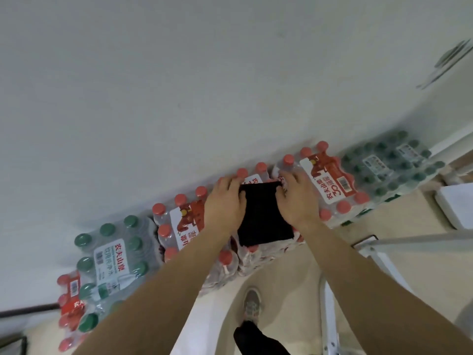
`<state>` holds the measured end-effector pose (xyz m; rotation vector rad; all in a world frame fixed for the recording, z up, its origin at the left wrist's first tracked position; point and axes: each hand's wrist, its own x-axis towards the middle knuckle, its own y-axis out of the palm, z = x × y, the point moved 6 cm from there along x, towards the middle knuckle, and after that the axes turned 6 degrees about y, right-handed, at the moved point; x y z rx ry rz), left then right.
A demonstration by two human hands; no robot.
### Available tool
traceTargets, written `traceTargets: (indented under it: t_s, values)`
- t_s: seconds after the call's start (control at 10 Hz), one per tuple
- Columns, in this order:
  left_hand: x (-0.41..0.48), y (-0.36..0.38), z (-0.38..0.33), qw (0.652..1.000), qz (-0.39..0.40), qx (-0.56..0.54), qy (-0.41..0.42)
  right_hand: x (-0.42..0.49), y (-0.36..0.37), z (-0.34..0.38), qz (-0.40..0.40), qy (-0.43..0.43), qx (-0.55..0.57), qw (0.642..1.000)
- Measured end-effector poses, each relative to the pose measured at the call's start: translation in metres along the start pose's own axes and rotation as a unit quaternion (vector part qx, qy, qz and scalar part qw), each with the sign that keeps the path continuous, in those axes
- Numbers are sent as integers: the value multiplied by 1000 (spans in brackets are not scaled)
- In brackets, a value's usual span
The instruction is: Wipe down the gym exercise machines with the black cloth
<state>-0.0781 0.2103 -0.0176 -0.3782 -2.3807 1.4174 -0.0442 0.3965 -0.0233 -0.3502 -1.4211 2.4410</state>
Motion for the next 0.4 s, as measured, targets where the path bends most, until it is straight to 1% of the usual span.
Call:
traceTargets:
  t_s: [0.1,0.2,0.3,0.4]
  values:
    - [-18,36,-7,985,131,82,73,-24,26,-7,65,-90,-99,989]
    - [-18,53,3,966,200,147,74,-26,47,-19,144,-115,-182,966]
    - [-14,53,4,961,223,148,73,-22,49,-18,169,-113,-202,958]
    - [0,40,-1,956,248,133,77,-15,40,-10,168,-107,-210,957]
